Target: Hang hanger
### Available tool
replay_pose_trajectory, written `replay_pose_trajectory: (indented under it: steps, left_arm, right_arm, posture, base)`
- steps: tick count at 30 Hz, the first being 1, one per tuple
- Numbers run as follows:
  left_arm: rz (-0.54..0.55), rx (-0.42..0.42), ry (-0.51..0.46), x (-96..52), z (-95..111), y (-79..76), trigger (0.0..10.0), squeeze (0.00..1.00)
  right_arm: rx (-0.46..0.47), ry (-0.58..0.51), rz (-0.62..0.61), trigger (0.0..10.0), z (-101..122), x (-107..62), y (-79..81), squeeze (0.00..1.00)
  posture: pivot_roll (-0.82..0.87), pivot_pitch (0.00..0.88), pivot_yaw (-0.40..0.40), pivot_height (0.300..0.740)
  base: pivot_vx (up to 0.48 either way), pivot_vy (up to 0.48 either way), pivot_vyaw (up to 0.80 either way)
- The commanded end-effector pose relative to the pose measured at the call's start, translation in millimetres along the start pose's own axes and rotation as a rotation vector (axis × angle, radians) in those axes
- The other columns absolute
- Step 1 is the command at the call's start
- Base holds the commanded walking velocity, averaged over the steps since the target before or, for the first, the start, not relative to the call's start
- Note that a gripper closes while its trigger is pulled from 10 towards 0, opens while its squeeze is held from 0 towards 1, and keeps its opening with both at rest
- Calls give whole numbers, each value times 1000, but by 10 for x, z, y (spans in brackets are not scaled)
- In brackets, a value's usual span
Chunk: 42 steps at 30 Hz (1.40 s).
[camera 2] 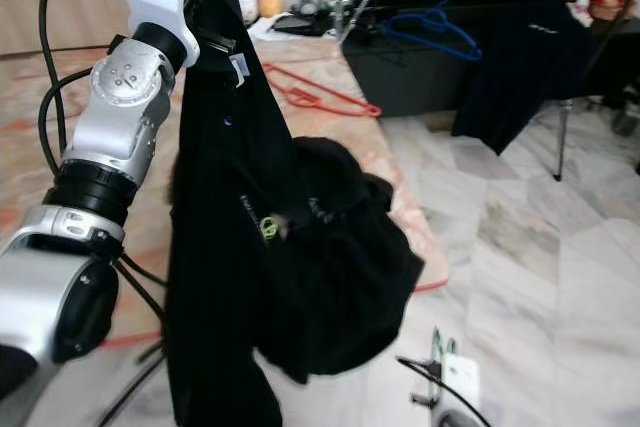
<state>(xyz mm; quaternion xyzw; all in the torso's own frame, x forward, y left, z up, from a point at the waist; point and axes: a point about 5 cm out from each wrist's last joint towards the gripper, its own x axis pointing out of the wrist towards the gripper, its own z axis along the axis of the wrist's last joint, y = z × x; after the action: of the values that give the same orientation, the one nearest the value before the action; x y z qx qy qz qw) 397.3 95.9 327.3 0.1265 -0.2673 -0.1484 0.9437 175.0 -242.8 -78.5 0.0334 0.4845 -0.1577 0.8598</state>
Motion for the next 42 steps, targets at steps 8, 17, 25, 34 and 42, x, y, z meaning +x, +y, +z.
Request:
replay_pose_trajectory:
  steps: [8,17,25,34,42]
  left_arm:
    - [-16,-11,94,-447,-406,-15,10000,0]
    - [-91,-181,244,-1253,-648,-458,10000,0]
    - [-39,-231,321,-1642,-616,-604,10000,0]
    - [0,-171,459,-1954,-650,-608,10000,0]
    - [54,-156,508,-2047,-696,-589,10000,173]
  right_arm:
    - [18,-6,16,10000,9,1,55,0]
    - [7,2,12,10000,-25,-2,34,0]
    - [6,4,12,10000,-35,-3,30,0]
    - [5,4,11,10000,-36,-3,27,0]
    - [-5,4,7,10000,-35,-3,14,0]
  posture:
    - [120,0,-60,740]
    - [122,0,-56,740]
    - [121,0,-58,740]
    - [124,0,-62,740]
    - [125,0,-66,740]
  base:
    - [266,0,0]
    - [0,0,0]
    - [0,0,0]
    - [0,0,0]
    - [0,0,0]
